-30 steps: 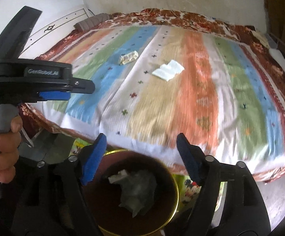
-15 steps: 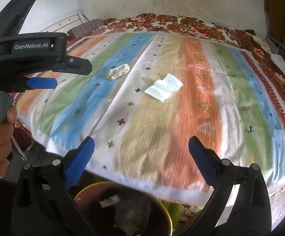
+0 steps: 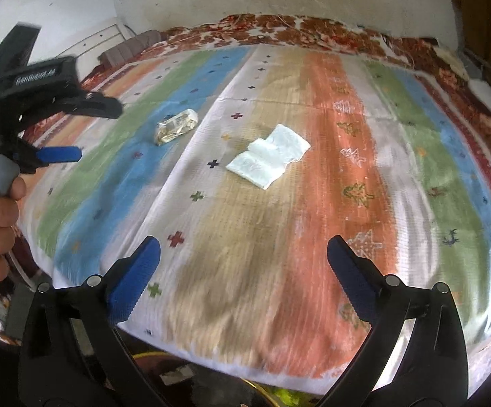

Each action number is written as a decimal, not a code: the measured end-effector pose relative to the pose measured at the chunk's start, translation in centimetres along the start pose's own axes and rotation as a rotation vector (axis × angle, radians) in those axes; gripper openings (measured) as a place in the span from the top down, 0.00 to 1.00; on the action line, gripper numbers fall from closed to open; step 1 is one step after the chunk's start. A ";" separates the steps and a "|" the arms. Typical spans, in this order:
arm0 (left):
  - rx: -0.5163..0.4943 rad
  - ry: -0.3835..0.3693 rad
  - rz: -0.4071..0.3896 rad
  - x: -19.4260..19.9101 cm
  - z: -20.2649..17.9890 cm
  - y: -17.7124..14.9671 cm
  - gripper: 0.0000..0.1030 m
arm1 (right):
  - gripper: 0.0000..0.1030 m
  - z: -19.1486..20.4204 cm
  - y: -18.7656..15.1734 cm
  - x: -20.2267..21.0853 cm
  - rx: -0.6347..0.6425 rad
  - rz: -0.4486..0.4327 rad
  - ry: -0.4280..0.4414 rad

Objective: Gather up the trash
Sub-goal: 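Move both open grippers back over the bed toward wrapper and tissue, then close left gripper on foil wrapper while right gripper grasps white tissue, then carry the wrapper with left gripper while right gripper carries tissue over bin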

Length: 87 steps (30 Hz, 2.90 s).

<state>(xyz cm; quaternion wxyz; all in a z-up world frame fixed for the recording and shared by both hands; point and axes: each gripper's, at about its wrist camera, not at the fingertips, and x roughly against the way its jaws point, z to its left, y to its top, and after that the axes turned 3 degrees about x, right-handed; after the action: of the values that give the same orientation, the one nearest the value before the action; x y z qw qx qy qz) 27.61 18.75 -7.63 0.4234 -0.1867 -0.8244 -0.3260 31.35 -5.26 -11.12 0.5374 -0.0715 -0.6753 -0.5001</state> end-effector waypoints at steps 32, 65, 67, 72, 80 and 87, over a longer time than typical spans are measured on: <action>-0.040 0.048 0.059 -9.6 3.6 7.9 0.32 | 0.24 -0.4 6.1 -10.9 0.140 0.053 0.019; -0.121 0.111 0.057 -6.3 -0.5 4.3 0.90 | 0.96 -0.6 5.8 -6.2 0.085 0.085 0.050; -0.120 0.110 0.058 -5.3 -0.9 3.9 0.90 | 0.96 -0.4 5.5 -4.8 0.085 0.077 0.052; -0.117 0.082 0.042 -2.8 -1.6 3.1 0.90 | 0.96 0.0 4.6 -1.6 0.083 0.064 0.055; -0.115 0.051 0.047 -0.1 -2.1 0.6 0.90 | 0.96 0.2 3.1 3.0 0.064 0.036 0.077; -0.154 0.022 0.038 3.0 -3.9 -2.6 0.90 | 0.96 0.6 1.8 6.9 0.047 -0.001 0.094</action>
<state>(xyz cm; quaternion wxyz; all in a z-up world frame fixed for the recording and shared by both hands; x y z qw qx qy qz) 26.61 14.26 -4.48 0.4230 -0.2309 -0.7885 -0.3822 29.27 -7.00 -4.51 0.5697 -0.0349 -0.6609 -0.4874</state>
